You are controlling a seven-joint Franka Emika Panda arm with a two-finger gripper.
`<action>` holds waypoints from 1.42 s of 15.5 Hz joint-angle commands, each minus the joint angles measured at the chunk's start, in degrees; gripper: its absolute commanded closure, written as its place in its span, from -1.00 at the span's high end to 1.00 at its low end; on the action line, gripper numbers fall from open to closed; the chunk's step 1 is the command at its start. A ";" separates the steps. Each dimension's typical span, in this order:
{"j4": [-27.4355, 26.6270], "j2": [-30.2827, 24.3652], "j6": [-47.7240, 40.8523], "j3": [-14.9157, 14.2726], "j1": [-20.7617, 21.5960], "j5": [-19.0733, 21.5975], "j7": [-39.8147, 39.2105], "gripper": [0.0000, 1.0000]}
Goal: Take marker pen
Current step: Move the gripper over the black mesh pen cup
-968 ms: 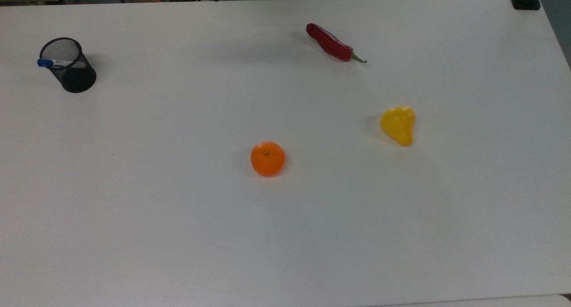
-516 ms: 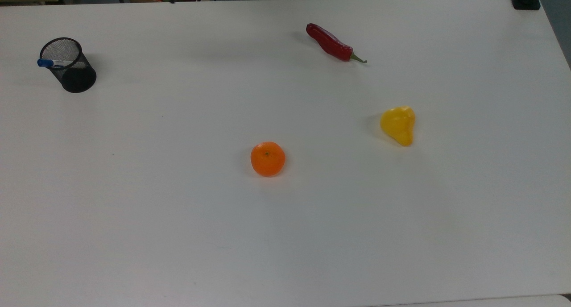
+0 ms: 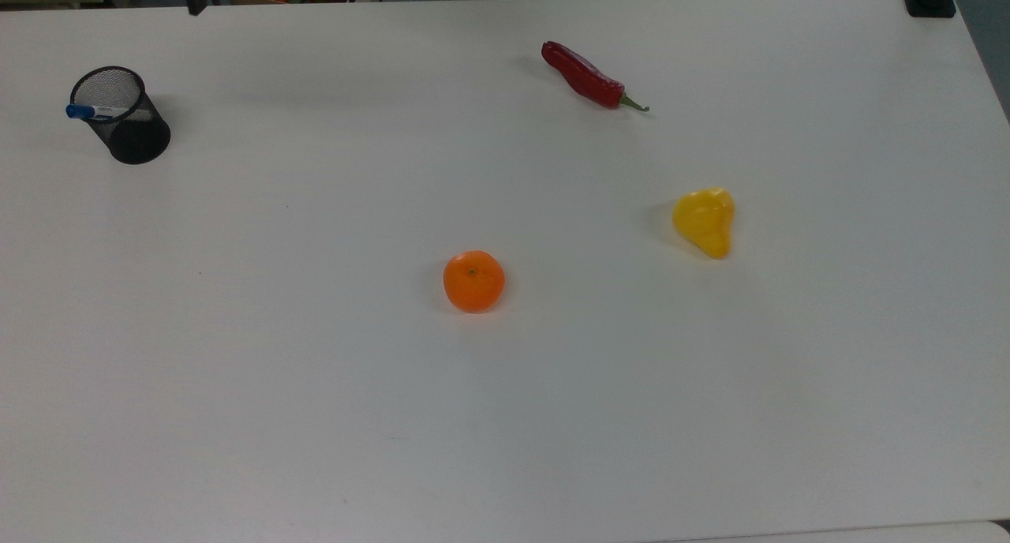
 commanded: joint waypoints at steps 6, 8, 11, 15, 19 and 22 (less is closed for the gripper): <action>-4.78 3.45 10.21 -5.72 -1.17 -2.54 -0.74 0.98; -6.18 4.60 12.85 -5.89 -1.79 -3.51 -0.74 0.81; -8.56 5.39 16.81 -6.25 -2.85 -3.87 -0.83 0.57; -10.41 6.88 19.02 -6.77 -3.55 -5.27 -1.79 0.41; -10.50 8.73 19.19 -6.95 -4.95 -5.36 -3.99 0.26; -10.76 9.87 21.03 -6.95 -5.66 -5.36 -4.52 0.15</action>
